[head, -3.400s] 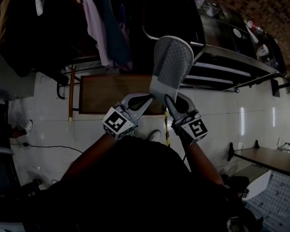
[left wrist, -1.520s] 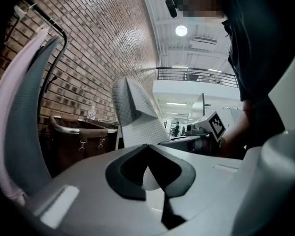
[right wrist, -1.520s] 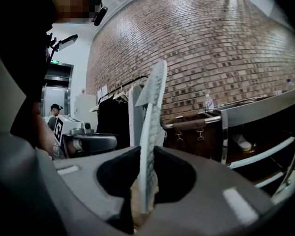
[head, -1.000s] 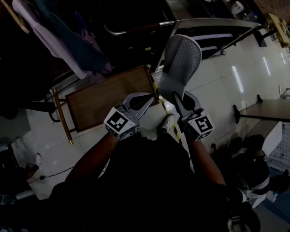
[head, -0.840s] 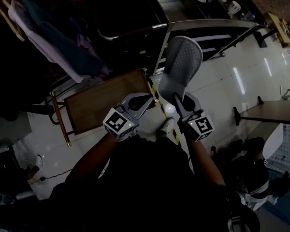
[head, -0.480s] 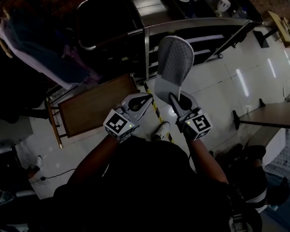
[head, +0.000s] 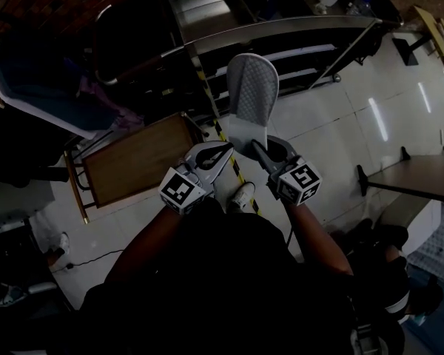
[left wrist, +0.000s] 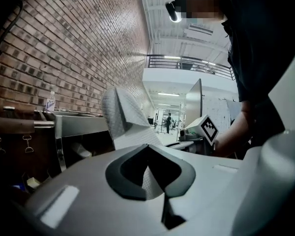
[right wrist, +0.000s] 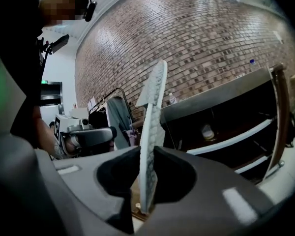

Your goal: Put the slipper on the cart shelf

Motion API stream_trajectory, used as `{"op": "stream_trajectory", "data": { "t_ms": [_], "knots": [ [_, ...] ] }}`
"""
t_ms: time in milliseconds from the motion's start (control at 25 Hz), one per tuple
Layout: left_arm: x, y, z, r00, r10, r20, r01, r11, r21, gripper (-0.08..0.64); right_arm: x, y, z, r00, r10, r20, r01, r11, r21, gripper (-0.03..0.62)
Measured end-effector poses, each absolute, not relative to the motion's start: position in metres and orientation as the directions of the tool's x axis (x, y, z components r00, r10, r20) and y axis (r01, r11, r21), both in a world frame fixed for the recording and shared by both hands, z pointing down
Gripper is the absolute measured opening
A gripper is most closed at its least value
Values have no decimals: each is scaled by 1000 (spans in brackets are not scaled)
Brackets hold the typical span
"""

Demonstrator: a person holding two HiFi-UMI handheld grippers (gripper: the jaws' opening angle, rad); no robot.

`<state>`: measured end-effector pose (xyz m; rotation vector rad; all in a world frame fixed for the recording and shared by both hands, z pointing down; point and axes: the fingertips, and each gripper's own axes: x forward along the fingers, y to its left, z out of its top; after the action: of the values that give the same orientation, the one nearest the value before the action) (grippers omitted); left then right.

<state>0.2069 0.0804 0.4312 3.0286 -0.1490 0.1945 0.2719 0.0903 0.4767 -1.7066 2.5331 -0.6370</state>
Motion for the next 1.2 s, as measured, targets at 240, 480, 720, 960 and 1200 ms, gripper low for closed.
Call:
{"op": "stream_trajectory", "data": {
  "t_ms": [240, 480, 720, 960, 1200],
  "knots": [
    [216, 67, 442, 985, -80, 153, -94, -992, 87, 0, 268, 77, 524, -521, -790, 324, -802, 322, -503, 64],
    [225, 34, 449, 988, -65, 138, -80, -991, 106, 0, 266, 53, 562, -603, -676, 424, -731, 255, -633, 64],
    [227, 5, 461, 990, -36, 139, -55, -989, 141, 0, 269, 20, 593, -650, -630, 426, -639, 149, -755, 64],
    [230, -21, 476, 989, -31, 145, -54, -986, 158, 0, 277, -11, 613, -680, -602, 418, -580, 93, -809, 64],
    [248, -45, 486, 985, -64, 162, -91, -982, 166, 0, 300, -53, 627, -700, -577, 421, -570, 97, -816, 64]
  ]
}}
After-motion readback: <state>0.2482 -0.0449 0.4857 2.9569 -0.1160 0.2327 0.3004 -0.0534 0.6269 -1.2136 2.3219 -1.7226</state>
